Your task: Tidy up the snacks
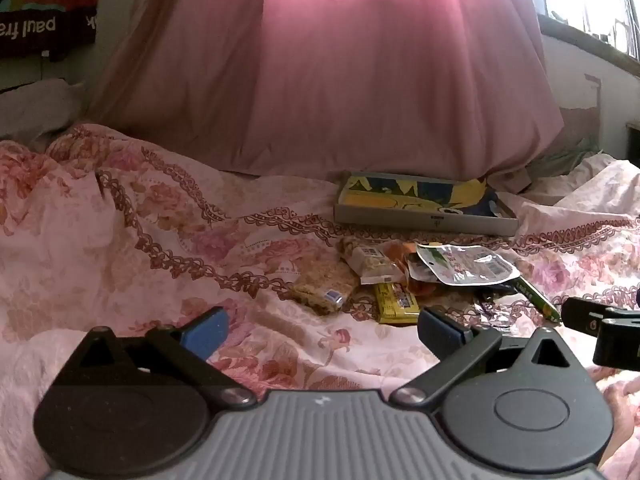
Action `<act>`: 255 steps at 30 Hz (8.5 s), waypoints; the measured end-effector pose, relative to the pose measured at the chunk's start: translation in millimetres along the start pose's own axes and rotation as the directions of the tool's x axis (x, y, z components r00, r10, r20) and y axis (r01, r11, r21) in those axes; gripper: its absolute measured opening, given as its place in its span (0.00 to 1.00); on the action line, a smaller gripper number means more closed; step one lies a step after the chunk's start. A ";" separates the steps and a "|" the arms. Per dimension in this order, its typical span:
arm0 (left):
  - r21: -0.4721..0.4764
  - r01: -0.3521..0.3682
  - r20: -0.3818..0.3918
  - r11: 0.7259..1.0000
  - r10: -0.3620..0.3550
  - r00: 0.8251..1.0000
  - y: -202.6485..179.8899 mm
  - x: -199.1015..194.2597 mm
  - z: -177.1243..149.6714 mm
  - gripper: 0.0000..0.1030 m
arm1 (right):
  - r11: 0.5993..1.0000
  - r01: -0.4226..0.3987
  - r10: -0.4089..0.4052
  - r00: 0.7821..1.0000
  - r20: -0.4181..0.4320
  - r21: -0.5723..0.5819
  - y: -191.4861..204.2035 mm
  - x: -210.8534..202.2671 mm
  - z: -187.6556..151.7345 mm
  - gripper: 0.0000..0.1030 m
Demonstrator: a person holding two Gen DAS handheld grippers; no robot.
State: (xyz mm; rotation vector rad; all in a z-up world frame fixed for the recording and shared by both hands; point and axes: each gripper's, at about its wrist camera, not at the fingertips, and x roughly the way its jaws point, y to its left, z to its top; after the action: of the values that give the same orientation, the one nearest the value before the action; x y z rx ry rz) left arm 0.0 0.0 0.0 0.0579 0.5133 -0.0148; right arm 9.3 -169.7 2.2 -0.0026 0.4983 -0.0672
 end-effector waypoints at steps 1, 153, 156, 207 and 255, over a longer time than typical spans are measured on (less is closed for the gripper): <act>0.000 0.000 0.000 1.000 0.000 1.000 0.0 0.0 0.0 1.00 | 1.000 0.000 0.000 1.000 -0.003 0.000 0.0 0.3 0.0 1.00; -0.227 0.245 -0.416 0.942 -0.322 0.850 -4.2 296.5 76.9 0.53 | 0.781 0.077 -0.078 0.997 0.025 -0.619 3.8 284.0 38.2 0.38; -0.224 0.244 -0.413 0.944 -0.319 0.853 -4.5 300.8 78.0 0.55 | 0.769 0.069 -0.080 0.997 0.012 -0.636 4.0 292.8 37.0 0.39; -0.436 0.356 -0.178 0.826 -0.467 0.866 7.6 257.0 91.0 0.45 | 0.584 0.297 -0.047 0.942 0.334 -0.755 37.9 246.4 39.1 0.05; -0.297 0.238 -0.039 0.925 -0.260 0.965 -17.0 359.9 166.3 0.86 | 0.970 -0.083 0.075 0.996 -0.042 -0.230 6.0 320.6 154.7 0.96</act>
State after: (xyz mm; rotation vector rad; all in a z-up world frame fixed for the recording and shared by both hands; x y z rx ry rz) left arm 394.5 -26.7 -33.0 -0.2963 0.5933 -0.1871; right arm 364.5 -186.8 -15.0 -0.2105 0.5370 0.0692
